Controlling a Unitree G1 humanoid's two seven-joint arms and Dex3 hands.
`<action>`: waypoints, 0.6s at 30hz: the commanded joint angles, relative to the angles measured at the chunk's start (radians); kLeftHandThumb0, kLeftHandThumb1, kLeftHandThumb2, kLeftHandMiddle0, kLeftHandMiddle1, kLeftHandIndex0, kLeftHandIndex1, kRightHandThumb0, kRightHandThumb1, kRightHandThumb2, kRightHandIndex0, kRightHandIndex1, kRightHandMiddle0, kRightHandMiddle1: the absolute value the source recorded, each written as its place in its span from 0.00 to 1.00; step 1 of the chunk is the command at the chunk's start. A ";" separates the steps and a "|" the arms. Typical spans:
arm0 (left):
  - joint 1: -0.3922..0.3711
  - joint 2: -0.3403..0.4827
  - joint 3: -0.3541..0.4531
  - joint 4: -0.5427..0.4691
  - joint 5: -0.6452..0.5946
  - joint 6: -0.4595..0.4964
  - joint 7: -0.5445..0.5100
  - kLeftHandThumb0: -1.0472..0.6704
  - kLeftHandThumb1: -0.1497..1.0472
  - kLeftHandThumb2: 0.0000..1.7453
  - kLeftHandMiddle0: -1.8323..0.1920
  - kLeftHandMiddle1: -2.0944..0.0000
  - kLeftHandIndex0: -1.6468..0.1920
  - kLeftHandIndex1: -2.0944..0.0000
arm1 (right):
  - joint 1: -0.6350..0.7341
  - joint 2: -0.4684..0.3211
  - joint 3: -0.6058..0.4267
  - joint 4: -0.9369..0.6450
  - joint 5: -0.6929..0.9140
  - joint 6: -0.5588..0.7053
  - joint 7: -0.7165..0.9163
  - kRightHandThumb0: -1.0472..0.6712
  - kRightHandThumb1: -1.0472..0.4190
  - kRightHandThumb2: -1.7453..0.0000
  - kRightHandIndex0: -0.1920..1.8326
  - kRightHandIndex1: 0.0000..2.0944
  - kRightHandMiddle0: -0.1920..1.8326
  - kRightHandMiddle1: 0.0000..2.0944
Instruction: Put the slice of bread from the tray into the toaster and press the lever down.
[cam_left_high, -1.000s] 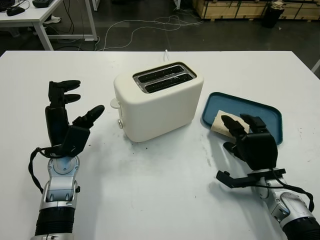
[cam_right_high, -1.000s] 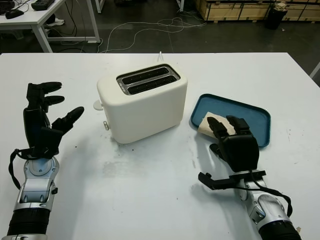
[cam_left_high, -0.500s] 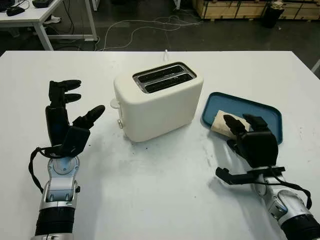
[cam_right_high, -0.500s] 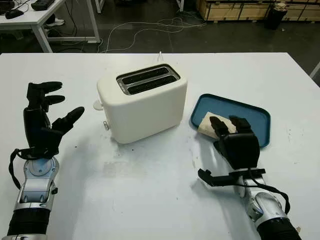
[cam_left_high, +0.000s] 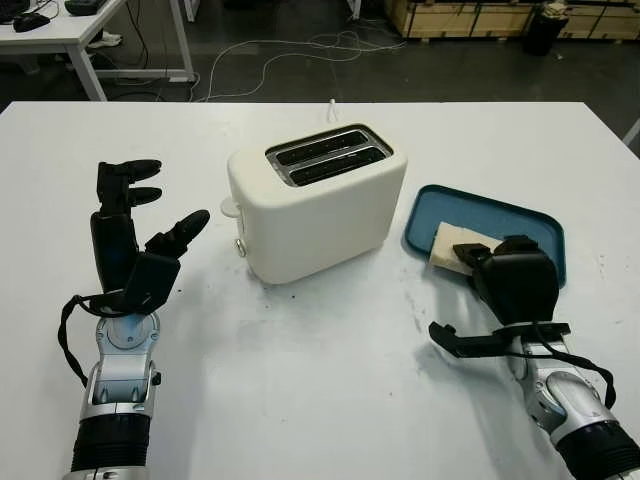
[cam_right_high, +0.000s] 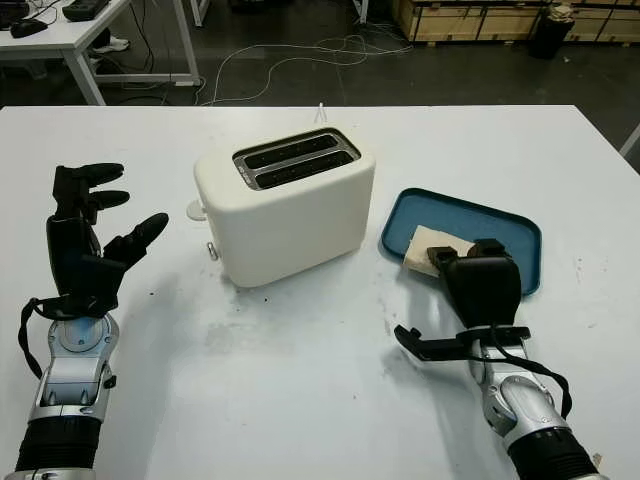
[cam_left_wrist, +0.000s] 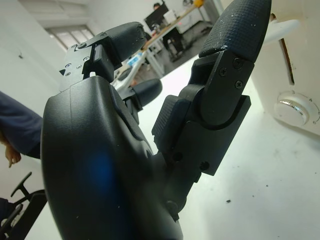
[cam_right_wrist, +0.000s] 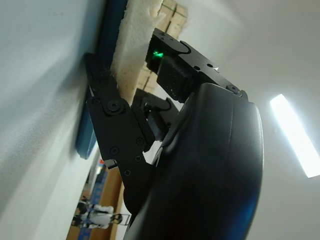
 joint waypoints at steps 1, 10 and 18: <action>0.000 0.000 -0.002 0.002 -0.008 -0.020 0.000 0.05 0.81 0.00 0.88 0.30 0.88 0.37 | 0.005 -0.010 0.005 0.000 0.010 -0.016 -0.005 0.38 0.15 1.00 0.56 0.83 0.62 0.48; 0.003 0.003 -0.004 0.004 0.001 -0.016 0.000 0.05 0.82 0.00 0.89 0.31 0.89 0.37 | -0.008 -0.009 -0.006 0.043 0.040 -0.104 -0.122 0.36 0.09 0.99 0.59 0.83 0.56 0.63; 0.002 0.000 -0.006 0.006 -0.005 -0.014 -0.005 0.05 0.81 0.00 0.90 0.30 0.89 0.36 | -0.086 -0.025 -0.037 0.110 0.113 -0.246 -0.249 0.36 0.09 0.93 0.61 0.83 0.50 0.78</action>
